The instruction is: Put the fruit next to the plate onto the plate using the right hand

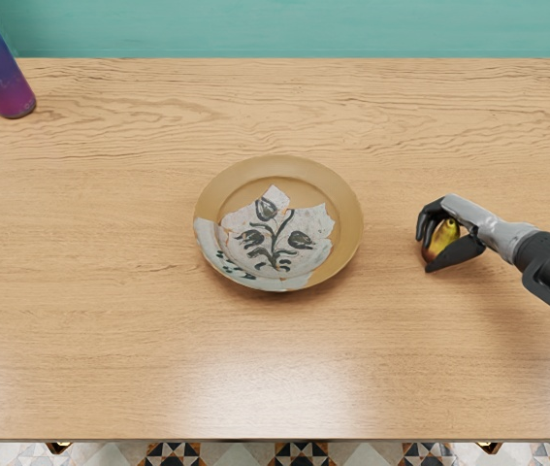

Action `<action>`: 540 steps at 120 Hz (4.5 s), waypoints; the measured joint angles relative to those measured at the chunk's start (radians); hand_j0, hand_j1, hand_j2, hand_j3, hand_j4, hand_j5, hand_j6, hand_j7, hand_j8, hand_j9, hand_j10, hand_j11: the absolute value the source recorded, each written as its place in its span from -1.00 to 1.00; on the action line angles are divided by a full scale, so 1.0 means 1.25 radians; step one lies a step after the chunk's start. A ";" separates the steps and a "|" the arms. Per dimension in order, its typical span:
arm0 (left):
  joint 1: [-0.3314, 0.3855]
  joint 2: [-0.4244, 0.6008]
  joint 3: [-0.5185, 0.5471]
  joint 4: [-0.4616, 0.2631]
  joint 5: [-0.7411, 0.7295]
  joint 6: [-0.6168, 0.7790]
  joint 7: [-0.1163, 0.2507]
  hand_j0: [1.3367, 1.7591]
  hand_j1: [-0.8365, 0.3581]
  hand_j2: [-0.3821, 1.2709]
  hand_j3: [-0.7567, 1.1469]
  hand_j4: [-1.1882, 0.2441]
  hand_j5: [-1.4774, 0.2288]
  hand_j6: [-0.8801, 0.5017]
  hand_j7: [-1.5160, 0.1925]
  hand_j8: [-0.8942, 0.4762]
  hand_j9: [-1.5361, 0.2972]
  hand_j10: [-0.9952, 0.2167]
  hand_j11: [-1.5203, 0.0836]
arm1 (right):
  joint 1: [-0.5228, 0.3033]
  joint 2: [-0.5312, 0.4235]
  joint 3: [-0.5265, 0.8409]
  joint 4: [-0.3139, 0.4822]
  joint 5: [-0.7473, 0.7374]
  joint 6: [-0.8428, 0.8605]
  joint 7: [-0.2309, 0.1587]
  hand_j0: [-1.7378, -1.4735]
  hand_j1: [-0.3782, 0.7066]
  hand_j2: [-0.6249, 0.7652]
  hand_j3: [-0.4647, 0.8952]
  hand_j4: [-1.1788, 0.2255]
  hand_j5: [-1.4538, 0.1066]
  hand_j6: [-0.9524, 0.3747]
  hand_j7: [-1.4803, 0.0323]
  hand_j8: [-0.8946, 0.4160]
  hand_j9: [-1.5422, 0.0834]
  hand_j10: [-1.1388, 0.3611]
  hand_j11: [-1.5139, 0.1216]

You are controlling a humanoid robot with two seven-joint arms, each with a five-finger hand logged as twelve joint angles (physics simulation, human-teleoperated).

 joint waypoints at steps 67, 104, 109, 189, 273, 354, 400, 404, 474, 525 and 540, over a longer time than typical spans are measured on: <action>0.000 0.000 0.001 -0.001 0.000 0.000 0.000 0.52 0.98 -0.54 -0.20 0.66 0.73 0.27 0.77 0.30 0.67 0.64 0.89 | 0.021 -0.010 0.007 0.006 0.000 0.036 -0.001 -0.34 0.04 0.18 -0.32 -0.55 -0.62 -0.86 -0.54 -0.32 -0.51 -0.03 -0.58; 0.001 0.000 0.000 -0.001 0.000 -0.001 0.000 0.52 0.98 -0.54 -0.20 0.66 0.73 0.27 0.77 0.30 0.67 0.64 0.89 | 0.060 -0.045 0.013 0.056 0.010 0.077 -0.021 -0.34 0.05 0.18 -0.32 -0.55 -0.63 -0.86 -0.54 -0.32 -0.52 -0.03 -0.58; 0.001 0.000 0.000 -0.001 0.000 -0.001 0.000 0.52 0.98 -0.54 -0.20 0.66 0.73 0.27 0.77 0.30 0.67 0.64 0.89 | 0.067 -0.048 0.014 0.062 0.012 0.081 -0.025 -0.34 0.05 0.18 -0.32 -0.54 -0.63 -0.86 -0.54 -0.32 -0.52 -0.03 -0.58; -0.006 0.000 -0.002 -0.001 0.000 -0.001 0.000 0.52 0.98 -0.54 -0.20 0.66 0.73 0.27 0.77 0.30 0.67 0.64 0.89 | 0.221 -0.048 0.026 0.099 0.105 0.168 -0.112 -0.34 0.05 0.19 -0.32 -0.55 -0.62 -0.86 -0.54 -0.32 -0.51 -0.03 -0.58; -0.006 0.000 0.003 0.002 0.003 0.000 0.000 0.52 0.98 -0.54 -0.20 0.66 0.73 0.27 0.77 0.30 0.67 0.64 0.89 | 0.351 0.172 0.021 0.016 0.159 0.173 -0.212 -0.34 0.07 0.22 -0.32 -0.54 -0.64 -0.86 -0.54 -0.31 -0.52 -0.01 -0.57; -0.006 0.000 0.004 0.003 0.004 0.000 0.000 0.52 0.98 -0.54 -0.20 0.66 0.73 0.27 0.77 0.30 0.67 0.64 0.89 | 0.404 0.335 0.025 -0.051 0.195 0.258 -0.237 -0.33 0.07 0.21 -0.32 -0.55 -0.63 -0.86 -0.54 -0.31 -0.51 -0.03 -0.56; -0.006 0.000 0.004 0.003 0.004 0.000 0.000 0.52 0.98 -0.54 -0.20 0.66 0.73 0.27 0.77 0.30 0.67 0.64 0.89 | 0.385 0.397 0.014 -0.106 0.194 0.252 -0.245 -0.33 0.05 0.18 -0.32 -0.55 -0.63 -0.86 -0.54 -0.31 -0.51 -0.03 -0.57; -0.006 0.000 0.004 0.003 0.004 0.000 0.000 0.52 0.98 -0.54 -0.20 0.66 0.73 0.27 0.77 0.30 0.67 0.64 0.89 | 0.384 0.400 0.014 -0.109 0.194 0.251 -0.248 -0.33 0.05 0.18 -0.32 -0.55 -0.63 -0.86 -0.54 -0.31 -0.51 -0.03 -0.57; -0.005 0.000 0.004 0.003 0.004 0.000 0.000 0.52 0.98 -0.54 -0.20 0.66 0.73 0.27 0.77 0.30 0.67 0.64 0.89 | 0.391 0.404 0.030 -0.088 0.288 0.196 -0.317 -0.39 -0.88 -0.08 -0.32 0.60 0.77 0.35 0.86 0.32 0.81 0.48 0.76; -0.004 0.000 0.004 0.003 0.004 -0.001 0.000 0.52 0.98 -0.54 -0.20 0.66 0.73 0.27 0.77 0.30 0.67 0.64 0.89 | 0.375 0.305 0.090 0.002 0.513 0.425 -0.340 -0.40 -0.94 -0.10 -0.32 0.67 0.85 0.42 0.95 0.36 0.89 0.51 0.84; -0.004 0.000 0.004 0.003 0.004 -0.001 0.000 0.52 0.98 -0.54 -0.20 0.66 0.73 0.27 0.77 0.30 0.67 0.64 0.89 | 0.263 0.231 0.181 0.024 0.564 0.571 -0.340 -0.40 -0.94 -0.10 -0.32 0.67 0.86 0.43 0.95 0.36 0.89 0.52 0.85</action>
